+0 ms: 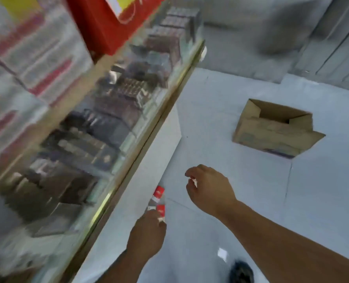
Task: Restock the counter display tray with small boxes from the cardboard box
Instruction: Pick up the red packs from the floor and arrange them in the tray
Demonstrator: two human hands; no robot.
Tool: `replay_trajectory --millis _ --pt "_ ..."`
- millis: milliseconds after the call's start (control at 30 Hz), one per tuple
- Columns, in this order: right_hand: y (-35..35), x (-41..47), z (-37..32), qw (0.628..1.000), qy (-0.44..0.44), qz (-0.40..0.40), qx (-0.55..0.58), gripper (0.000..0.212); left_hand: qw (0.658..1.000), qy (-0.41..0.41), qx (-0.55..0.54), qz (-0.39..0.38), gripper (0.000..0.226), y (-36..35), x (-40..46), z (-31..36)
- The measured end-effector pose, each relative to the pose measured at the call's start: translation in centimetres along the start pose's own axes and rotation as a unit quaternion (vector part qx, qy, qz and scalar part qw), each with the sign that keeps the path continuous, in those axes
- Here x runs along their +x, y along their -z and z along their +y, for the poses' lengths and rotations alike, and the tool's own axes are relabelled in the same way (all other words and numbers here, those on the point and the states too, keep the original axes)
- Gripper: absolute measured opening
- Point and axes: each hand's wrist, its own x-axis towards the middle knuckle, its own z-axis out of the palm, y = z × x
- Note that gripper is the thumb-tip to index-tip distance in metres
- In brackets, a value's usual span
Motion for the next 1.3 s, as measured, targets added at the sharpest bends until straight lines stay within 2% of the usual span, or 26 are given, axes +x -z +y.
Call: replay_trajectory --millis 233,433,533,633,700,733,800,933,1000,1067,1133,1300 --pt "-20.7 2.4 10.0 0.996 -0.032 -0.088 0.006 0.038 0.998 0.056 -0.002 -0.003 0.045 -15.6 13.5 -11.7" --pt "-37.5 5.6 16.0 0.986 -0.03 -0.165 -0.01 0.043 0.996 0.089 -0.01 0.028 0.027 -25.6 25.0 -20.2" --pt "-44.2 6.8 17.3 0.979 -0.022 -0.204 -0.02 0.05 0.995 0.093 -0.02 0.031 0.048 -29.7 29.5 -24.3" --pt "-49.9 7.5 18.0 0.97 -0.018 -0.243 -0.021 0.062 0.995 0.091 -0.01 0.026 0.055 -32.5 32.2 -27.1" --pt "-53.2 7.9 18.2 0.965 -0.01 -0.261 -0.029 0.076 0.995 0.092 -0.016 0.023 0.075 -33.8 33.4 -28.4" --pt "-54.7 8.1 18.2 0.962 -0.007 -0.272 -0.032 0.084 0.995 0.095 -0.027 0.021 0.083 -34.4 33.9 -29.0" --pt "-57.1 8.6 18.1 0.954 0.001 -0.296 -0.04 0.098 0.994 0.099 -0.041 0.014 0.084 -35.2 34.5 -29.5" --pt "-60.3 9.2 17.8 0.946 0.012 -0.314 -0.079 0.11 0.988 0.108 -0.103 0.044 0.07 -36.3 35.3 -30.1" --pt "-61.1 9.1 17.7 0.95 0.003 -0.298 -0.092 0.112 0.968 0.157 -0.195 0.005 0.056 -36.5 35.5 -29.8" --pt "-61.3 9.0 17.6 0.95 -0.018 -0.297 -0.093 0.113 0.952 0.19 -0.238 -0.036 0.042 -36.6 35.5 -29.0" --pt "-61.1 8.8 17.6 0.948 -0.045 -0.302 -0.091 0.105 0.944 0.196 -0.26 -0.051 0.035 -36.7 35.7 -28.4" --pt "-58.7 9.4 18.6 0.948 -0.089 -0.296 -0.071 0.065 0.94 0.195 -0.271 -0.07 0.031 -36.2 35.6 -27.0"
